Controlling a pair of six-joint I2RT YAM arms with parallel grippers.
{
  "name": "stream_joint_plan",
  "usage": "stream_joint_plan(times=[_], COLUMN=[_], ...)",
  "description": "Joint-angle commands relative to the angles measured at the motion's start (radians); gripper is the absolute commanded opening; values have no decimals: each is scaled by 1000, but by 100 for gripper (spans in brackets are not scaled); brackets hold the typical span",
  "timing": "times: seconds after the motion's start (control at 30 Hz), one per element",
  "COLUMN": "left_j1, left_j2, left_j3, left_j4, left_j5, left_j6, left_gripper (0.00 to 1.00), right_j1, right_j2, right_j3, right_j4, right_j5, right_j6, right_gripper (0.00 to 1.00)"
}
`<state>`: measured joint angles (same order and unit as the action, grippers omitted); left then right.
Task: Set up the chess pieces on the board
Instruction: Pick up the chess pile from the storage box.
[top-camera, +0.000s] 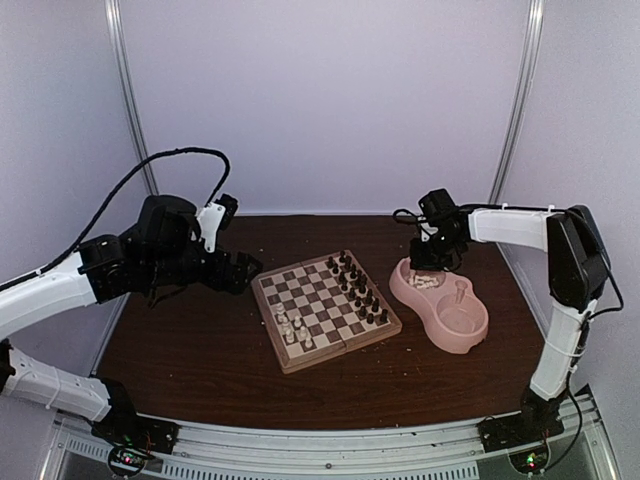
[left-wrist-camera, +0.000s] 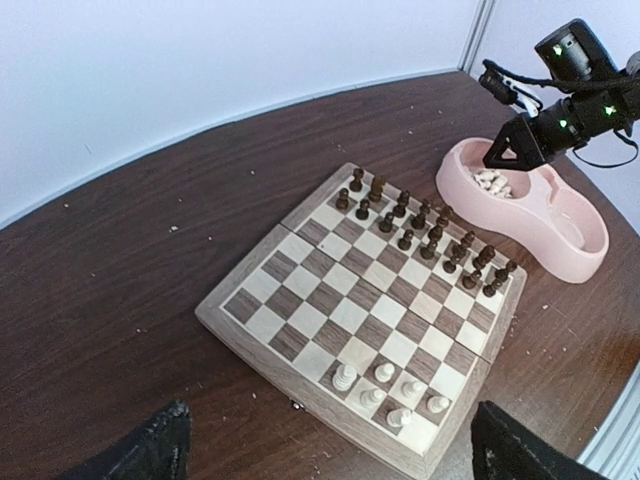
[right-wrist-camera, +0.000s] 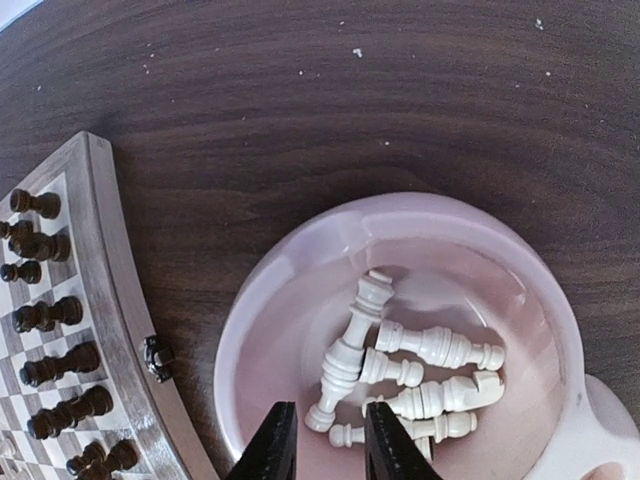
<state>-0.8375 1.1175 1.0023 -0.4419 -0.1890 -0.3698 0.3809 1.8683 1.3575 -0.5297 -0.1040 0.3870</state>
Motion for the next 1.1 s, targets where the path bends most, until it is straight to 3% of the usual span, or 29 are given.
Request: stream_joint_plan(times=[0.0, 0.27, 0.47, 0.73, 0.9, 1.07], left_j1=[5, 6, 7, 7, 6, 7], left_j2=[18, -3, -33, -238, -249, -259], left_j3=[33, -24, 66, -134, -90, -84], left_j4=[128, 309, 117, 137, 1, -18], left_j5=[-83, -137, -146, -109, -71, -58], left_j6=[60, 133, 115, -6, -11, 13], left_gripper=[98, 96, 94, 94, 94, 94], right_j1=[-18, -34, -37, -36, -39, -39], right_j2=[58, 164, 194, 249, 260, 253], right_j3=[79, 145, 163, 164, 153, 162], right_j4=[-17, 0, -24, -5, 4, -13], right_j5=[14, -14, 6, 55, 60, 68], right_j6=[-19, -3, 35, 86, 122, 131], right_gripper=[26, 26, 26, 28, 28, 23])
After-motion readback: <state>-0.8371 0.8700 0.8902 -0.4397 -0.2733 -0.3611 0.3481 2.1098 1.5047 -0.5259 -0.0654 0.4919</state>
